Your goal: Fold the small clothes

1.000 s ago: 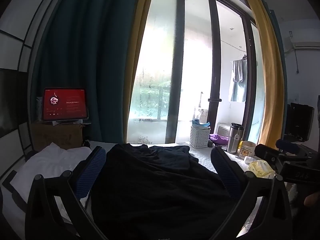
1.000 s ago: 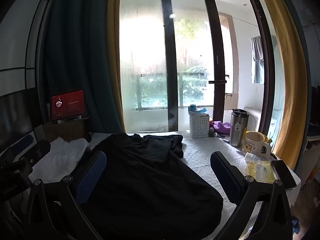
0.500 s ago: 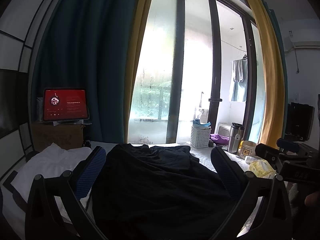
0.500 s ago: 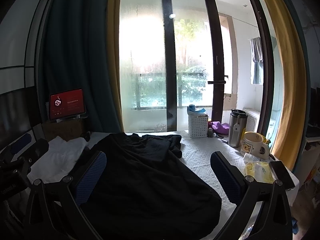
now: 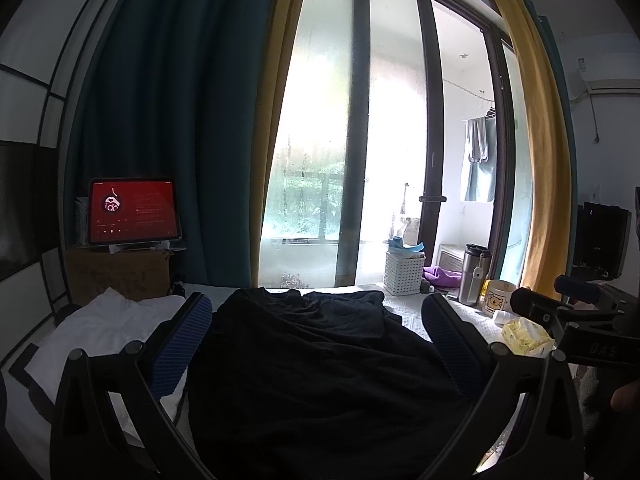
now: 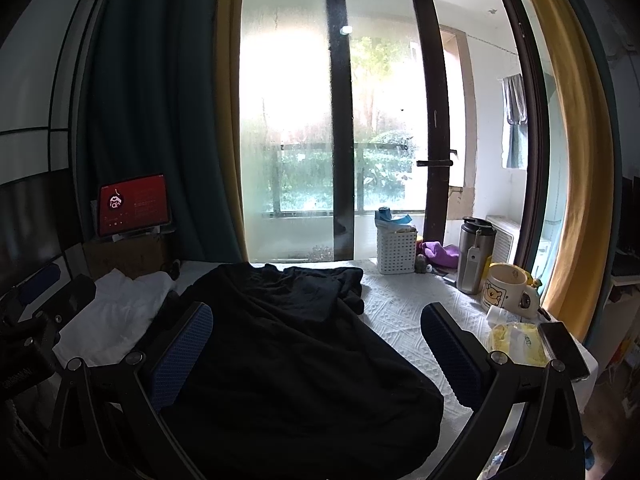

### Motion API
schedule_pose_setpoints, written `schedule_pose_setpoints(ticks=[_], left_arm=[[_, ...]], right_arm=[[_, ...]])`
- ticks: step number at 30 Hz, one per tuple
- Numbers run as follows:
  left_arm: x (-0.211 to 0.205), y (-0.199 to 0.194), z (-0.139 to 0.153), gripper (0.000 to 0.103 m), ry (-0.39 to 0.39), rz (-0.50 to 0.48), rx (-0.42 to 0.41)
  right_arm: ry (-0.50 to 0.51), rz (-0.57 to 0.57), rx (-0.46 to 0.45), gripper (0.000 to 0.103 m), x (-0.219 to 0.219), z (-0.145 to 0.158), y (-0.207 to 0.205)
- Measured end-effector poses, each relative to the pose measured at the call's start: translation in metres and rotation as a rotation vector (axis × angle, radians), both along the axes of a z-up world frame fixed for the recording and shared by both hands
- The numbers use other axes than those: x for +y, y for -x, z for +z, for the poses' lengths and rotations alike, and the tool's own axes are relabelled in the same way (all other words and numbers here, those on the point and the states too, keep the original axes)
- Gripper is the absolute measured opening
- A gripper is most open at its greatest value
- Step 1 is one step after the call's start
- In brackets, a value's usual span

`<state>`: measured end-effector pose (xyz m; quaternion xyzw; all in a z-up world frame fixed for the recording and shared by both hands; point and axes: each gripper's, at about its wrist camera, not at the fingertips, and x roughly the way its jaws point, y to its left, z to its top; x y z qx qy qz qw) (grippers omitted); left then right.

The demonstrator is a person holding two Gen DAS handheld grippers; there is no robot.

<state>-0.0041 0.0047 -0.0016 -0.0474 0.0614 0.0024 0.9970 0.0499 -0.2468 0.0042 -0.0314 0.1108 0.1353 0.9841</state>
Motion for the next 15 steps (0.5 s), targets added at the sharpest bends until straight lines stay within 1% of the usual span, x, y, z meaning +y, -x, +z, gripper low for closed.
schedule_pose_setpoints(ticks=[1,3,7,11,12,15], left_arm=[[0.0,0.0,-0.001,0.103,-0.014,-0.001,-0.01],[0.0,-0.001,-0.001,0.103,-0.001,-0.002,-0.001],[-0.001,-0.004,-0.001,0.103,-0.011,0.003,-0.007],[0.001,-0.009,-0.003,0.103,0.007,-0.005,-0.009],[0.002,-0.012,-0.006,0.103,0.009,-0.009,0.016],[0.003,-0.021,-0.01,0.103,0.014,-0.019,0.016]], right_arm=[[0.002,0.0,0.001,0.103,0.0,0.0,0.0],[0.008,0.0,0.004,0.103,0.002,-0.001,-0.001],[0.013,-0.004,0.013,0.103,0.002,-0.003,-0.004],[0.023,-0.006,0.03,0.103,0.007,-0.006,-0.013],[0.027,-0.006,0.035,0.103,0.008,-0.007,-0.016],[0.032,-0.003,0.058,0.103,0.01,-0.013,-0.025]])
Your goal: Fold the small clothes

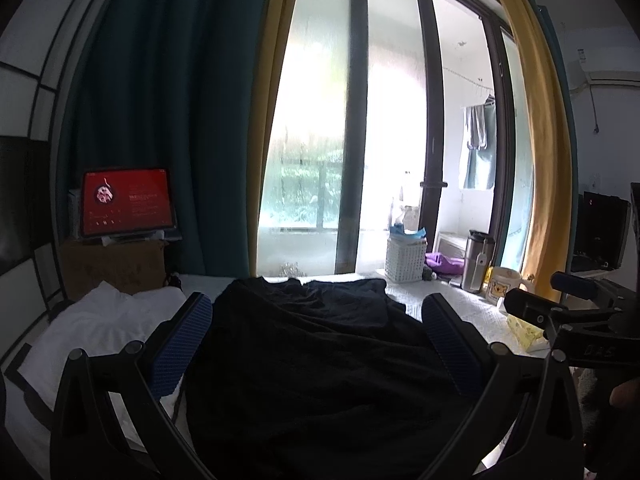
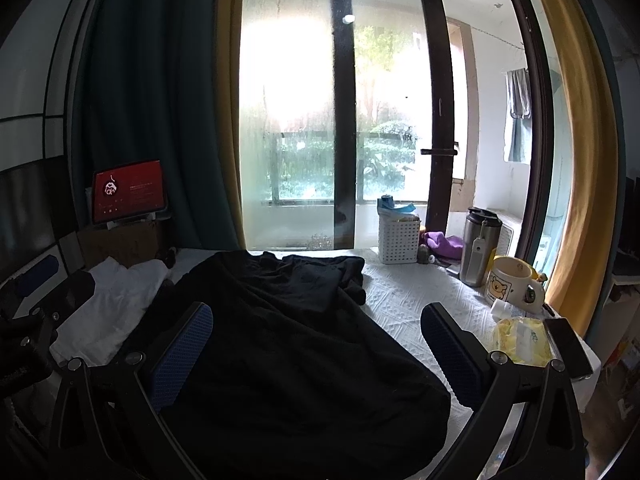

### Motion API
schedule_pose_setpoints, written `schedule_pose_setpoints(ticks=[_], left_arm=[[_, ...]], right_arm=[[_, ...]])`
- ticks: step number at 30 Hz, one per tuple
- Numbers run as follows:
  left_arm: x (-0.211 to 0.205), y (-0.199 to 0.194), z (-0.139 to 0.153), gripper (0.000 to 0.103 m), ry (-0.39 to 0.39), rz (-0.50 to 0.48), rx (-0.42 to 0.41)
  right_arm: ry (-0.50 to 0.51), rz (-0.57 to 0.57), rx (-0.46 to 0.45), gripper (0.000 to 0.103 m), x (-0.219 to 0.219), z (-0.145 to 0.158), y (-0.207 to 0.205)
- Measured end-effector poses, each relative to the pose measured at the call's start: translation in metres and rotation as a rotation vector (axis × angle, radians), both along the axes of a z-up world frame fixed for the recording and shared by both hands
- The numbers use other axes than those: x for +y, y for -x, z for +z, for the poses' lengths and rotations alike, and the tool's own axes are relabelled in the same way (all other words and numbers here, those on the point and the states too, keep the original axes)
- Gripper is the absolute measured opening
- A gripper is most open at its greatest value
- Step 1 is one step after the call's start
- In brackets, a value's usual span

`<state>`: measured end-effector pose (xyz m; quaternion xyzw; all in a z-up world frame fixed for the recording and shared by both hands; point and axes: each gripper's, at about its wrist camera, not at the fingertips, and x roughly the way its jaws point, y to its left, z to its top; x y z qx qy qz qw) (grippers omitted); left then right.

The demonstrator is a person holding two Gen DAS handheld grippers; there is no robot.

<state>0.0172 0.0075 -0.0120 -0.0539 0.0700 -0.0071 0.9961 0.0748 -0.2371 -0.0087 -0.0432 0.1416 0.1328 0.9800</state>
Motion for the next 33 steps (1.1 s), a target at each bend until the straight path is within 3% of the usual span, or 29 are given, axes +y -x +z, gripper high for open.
schedule_pose_setpoints(ticks=[8,9,13,18,24,27,33], left_arm=[[0.009,-0.054,-0.021,0.103,0.008,-0.004,0.115],[0.012,-0.062,-0.025,0.103,0.063,-0.003,0.14],[0.028,-0.098,-0.036,0.103,0.154,-0.017,0.241],[0.042,-0.144,-0.045,0.103,0.075,-0.016,0.31],[0.073,-0.195,-0.075,0.103,0.104,0.014,0.433],[0.091,-0.211,-0.084,0.103,0.073,0.062,0.48],[0.127,-0.241,-0.098,0.103,0.084,0.114,0.506]], right_arm=[[0.01,0.009,0.103,0.103,-0.002,-0.026,-0.054],[0.01,0.009,0.112,0.103,-0.004,-0.029,-0.063],[-0.019,0.004,0.159,0.103,-0.018,-0.035,-0.103],[-0.031,0.008,0.229,0.103,-0.03,-0.039,-0.166],[-0.011,0.007,0.329,0.095,-0.037,-0.048,-0.261],[-0.009,0.002,0.402,0.09,-0.038,-0.057,-0.312],[0.017,0.02,0.489,0.084,-0.023,-0.069,-0.382]])
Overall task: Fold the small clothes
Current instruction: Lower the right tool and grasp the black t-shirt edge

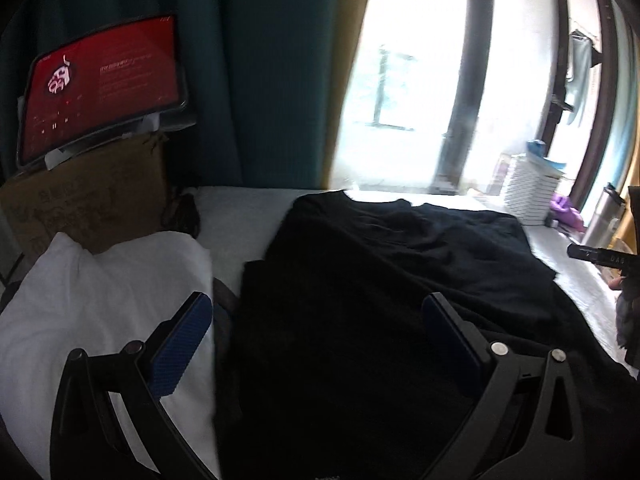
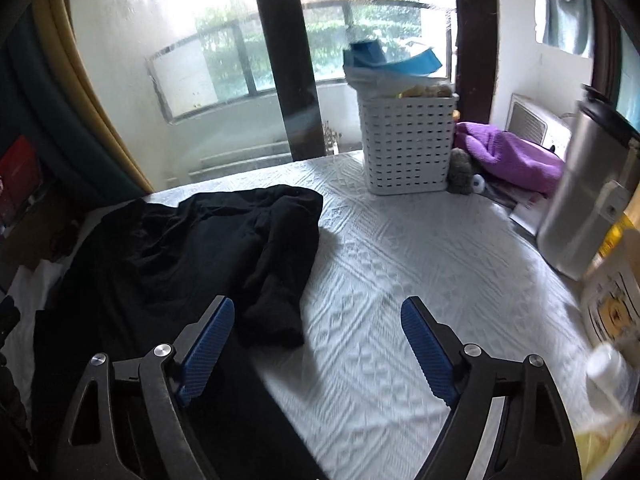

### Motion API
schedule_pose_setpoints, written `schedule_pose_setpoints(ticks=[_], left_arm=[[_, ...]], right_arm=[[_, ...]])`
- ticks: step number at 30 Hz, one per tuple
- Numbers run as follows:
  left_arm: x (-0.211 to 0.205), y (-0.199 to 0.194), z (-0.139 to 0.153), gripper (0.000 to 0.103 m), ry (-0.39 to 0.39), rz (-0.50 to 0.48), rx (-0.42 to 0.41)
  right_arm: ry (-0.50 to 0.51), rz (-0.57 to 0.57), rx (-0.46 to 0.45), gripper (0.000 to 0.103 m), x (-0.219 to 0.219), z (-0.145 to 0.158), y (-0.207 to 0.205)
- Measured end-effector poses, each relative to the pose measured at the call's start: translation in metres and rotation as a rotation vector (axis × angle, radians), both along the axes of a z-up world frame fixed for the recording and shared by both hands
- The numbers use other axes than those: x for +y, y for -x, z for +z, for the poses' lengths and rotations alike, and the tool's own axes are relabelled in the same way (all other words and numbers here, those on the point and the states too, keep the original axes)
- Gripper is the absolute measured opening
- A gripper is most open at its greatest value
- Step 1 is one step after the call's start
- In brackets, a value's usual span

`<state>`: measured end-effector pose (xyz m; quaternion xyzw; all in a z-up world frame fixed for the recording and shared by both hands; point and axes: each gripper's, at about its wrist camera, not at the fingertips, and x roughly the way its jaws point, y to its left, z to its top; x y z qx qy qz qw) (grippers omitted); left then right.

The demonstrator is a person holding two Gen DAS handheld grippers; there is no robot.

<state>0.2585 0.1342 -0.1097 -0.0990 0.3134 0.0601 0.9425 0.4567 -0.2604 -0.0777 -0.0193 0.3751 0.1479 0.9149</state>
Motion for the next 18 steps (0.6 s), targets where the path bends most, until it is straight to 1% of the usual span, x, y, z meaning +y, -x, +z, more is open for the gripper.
schedule_pose_setpoints(ticks=[2,3,4,6,7,9,10,12,13,14,15,16,17,18], left_arm=[[0.014,-0.01,-0.004,0.103,0.003,0.002,0.016],[0.017,-0.014,-0.006,0.103,0.01,0.0,0.015],[0.02,-0.019,-0.007,0.103,0.001,-0.005,0.021],[0.025,-0.026,-0.009,0.103,-0.021,-0.016,0.035],[0.025,-0.032,-0.009,0.102,-0.034,-0.026,0.041],[0.023,-0.039,-0.011,0.097,-0.088,-0.037,0.054],[0.021,-0.042,-0.013,0.097,-0.112,-0.046,0.061],[0.023,-0.048,-0.017,0.097,-0.105,-0.064,0.072],[0.024,-0.05,-0.018,0.097,-0.094,-0.071,0.076],[0.025,-0.051,-0.019,0.097,-0.087,-0.079,0.079],[0.025,-0.052,-0.02,0.097,-0.082,-0.083,0.081],[0.025,-0.052,-0.022,0.097,-0.079,-0.084,0.078],[0.024,-0.051,-0.022,0.097,-0.083,-0.087,0.074],[0.024,-0.05,-0.022,0.097,-0.085,-0.091,0.071]], right_arm=[[0.009,0.016,0.013,0.081,0.007,-0.005,-0.019],[0.007,0.019,0.026,0.077,0.009,-0.008,-0.029],[-0.011,0.021,0.05,0.07,0.009,-0.013,-0.041],[-0.037,0.017,0.098,0.065,0.009,-0.022,-0.059],[-0.051,0.032,0.123,0.063,0.01,-0.027,-0.067],[-0.075,0.081,0.18,0.062,0.018,-0.036,-0.076],[-0.078,0.098,0.192,0.062,0.023,-0.039,-0.078],[-0.058,0.122,0.198,0.058,0.035,-0.046,-0.077],[-0.034,0.108,0.167,0.05,0.041,-0.046,-0.076],[-0.022,0.108,0.165,0.044,0.044,-0.046,-0.075],[-0.023,0.097,0.156,0.03,0.044,-0.046,-0.075],[-0.032,0.084,0.157,0.019,0.043,-0.047,-0.076],[-0.036,0.082,0.152,0.015,0.042,-0.048,-0.076],[-0.043,0.083,0.139,0.009,0.041,-0.047,-0.074]])
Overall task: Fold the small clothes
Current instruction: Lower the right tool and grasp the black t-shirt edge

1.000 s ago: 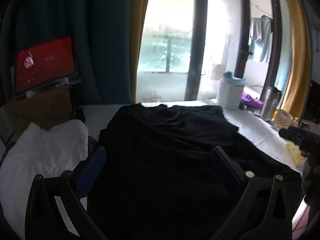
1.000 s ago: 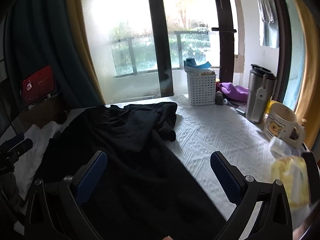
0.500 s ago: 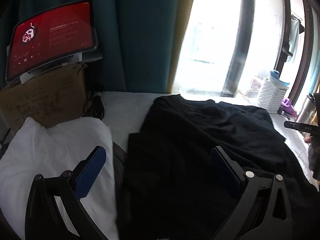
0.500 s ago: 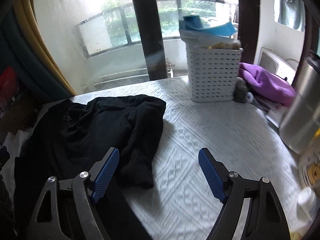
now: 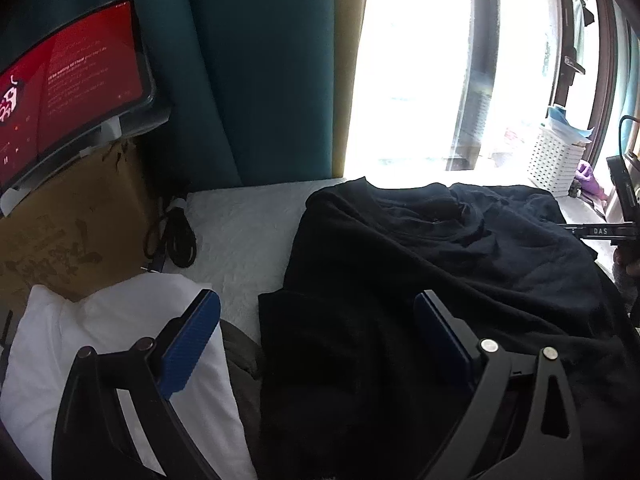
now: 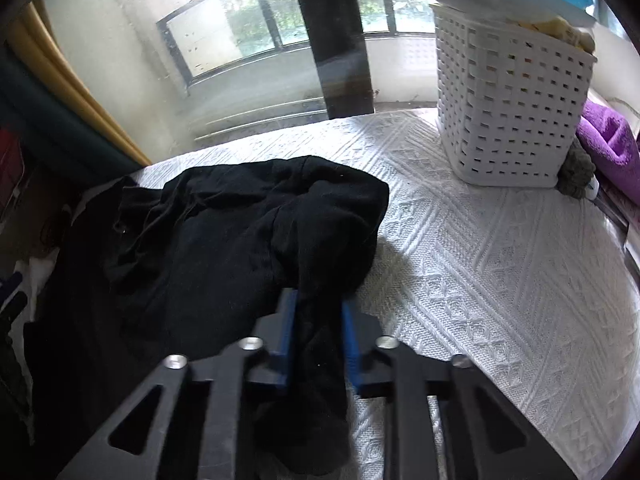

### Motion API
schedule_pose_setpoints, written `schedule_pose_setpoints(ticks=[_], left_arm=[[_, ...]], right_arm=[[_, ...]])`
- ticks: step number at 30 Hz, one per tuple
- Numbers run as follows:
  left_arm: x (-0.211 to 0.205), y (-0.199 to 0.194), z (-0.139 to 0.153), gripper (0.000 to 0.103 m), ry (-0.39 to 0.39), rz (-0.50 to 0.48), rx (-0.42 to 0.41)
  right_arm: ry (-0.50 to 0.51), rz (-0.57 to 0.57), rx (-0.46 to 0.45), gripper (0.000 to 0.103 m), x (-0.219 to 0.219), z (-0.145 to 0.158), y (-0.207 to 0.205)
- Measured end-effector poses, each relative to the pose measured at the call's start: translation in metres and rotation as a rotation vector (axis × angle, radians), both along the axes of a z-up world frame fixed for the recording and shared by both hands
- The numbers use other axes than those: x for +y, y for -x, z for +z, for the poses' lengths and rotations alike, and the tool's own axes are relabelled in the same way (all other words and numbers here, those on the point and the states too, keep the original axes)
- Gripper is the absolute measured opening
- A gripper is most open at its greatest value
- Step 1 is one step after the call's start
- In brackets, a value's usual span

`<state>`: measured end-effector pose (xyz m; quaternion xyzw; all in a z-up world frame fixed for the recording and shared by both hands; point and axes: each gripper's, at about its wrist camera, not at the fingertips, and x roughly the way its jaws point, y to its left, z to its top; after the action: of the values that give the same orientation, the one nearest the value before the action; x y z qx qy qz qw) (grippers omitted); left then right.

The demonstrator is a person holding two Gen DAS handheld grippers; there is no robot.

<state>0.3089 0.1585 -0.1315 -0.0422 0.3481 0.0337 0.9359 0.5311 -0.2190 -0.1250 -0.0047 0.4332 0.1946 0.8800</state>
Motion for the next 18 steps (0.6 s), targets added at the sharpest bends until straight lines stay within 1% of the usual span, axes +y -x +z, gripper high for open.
schedule_pose_setpoints(ticks=[3,5,9,12,15,18], left_arm=[[0.0,0.002,0.002,0.097,-0.013,-0.005,0.001],[-0.001,0.003,0.002,0.097,-0.013,-0.006,0.004],[-0.001,0.0,0.004,0.097,-0.013,-0.007,0.011],[0.002,0.001,0.011,0.097,-0.031,-0.011,0.007],[0.006,0.0,0.018,0.097,-0.043,-0.009,0.002],[0.016,-0.004,0.018,0.097,-0.034,-0.003,0.022]], right_arm=[[0.038,-0.029,-0.074,0.007,-0.003,0.006,0.008],[0.071,-0.06,-0.132,0.007,-0.012,0.017,0.013],[0.108,-0.125,-0.203,0.007,-0.034,0.034,0.013],[0.1,-0.177,-0.208,0.007,-0.057,0.042,0.006],[0.111,-0.209,-0.227,0.007,-0.075,0.048,0.011],[0.122,-0.24,-0.234,0.007,-0.091,0.05,0.017]])
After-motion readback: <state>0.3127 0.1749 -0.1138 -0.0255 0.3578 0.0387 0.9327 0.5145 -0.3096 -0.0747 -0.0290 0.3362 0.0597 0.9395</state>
